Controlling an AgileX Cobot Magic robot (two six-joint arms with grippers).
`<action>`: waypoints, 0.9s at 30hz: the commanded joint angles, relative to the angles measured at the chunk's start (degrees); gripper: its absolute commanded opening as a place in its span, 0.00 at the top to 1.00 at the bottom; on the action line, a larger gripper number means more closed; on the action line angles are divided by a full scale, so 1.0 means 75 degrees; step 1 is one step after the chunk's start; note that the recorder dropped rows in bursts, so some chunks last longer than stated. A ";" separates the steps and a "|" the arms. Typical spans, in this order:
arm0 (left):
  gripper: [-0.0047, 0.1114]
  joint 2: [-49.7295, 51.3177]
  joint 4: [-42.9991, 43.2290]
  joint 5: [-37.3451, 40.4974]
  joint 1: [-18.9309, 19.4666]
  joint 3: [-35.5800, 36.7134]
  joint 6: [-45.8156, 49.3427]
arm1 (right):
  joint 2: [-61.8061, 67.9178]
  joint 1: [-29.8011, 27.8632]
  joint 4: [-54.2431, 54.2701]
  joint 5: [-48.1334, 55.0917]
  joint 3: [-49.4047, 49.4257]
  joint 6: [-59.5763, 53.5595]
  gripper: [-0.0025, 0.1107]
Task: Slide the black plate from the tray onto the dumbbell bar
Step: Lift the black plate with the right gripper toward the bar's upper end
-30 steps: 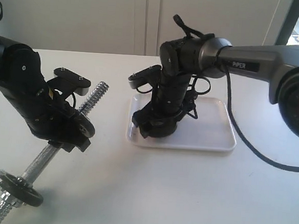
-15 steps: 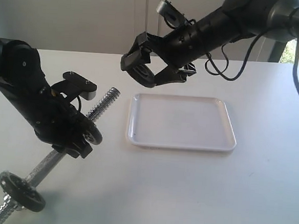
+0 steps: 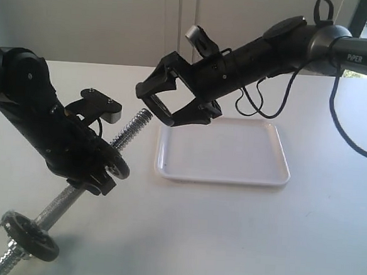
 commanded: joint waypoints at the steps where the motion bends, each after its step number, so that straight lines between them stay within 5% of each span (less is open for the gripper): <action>1: 0.96 -0.0402 -0.0547 -0.0316 0.0001 -0.0149 -0.0029 | -0.0008 0.0081 0.0964 0.0283 -0.0086 -0.0282 0.98; 27: 0.96 -0.0402 -0.0547 -0.0242 0.0001 -0.0149 -0.0029 | -0.0004 -0.0243 0.1168 0.0312 -0.0086 -0.0382 0.98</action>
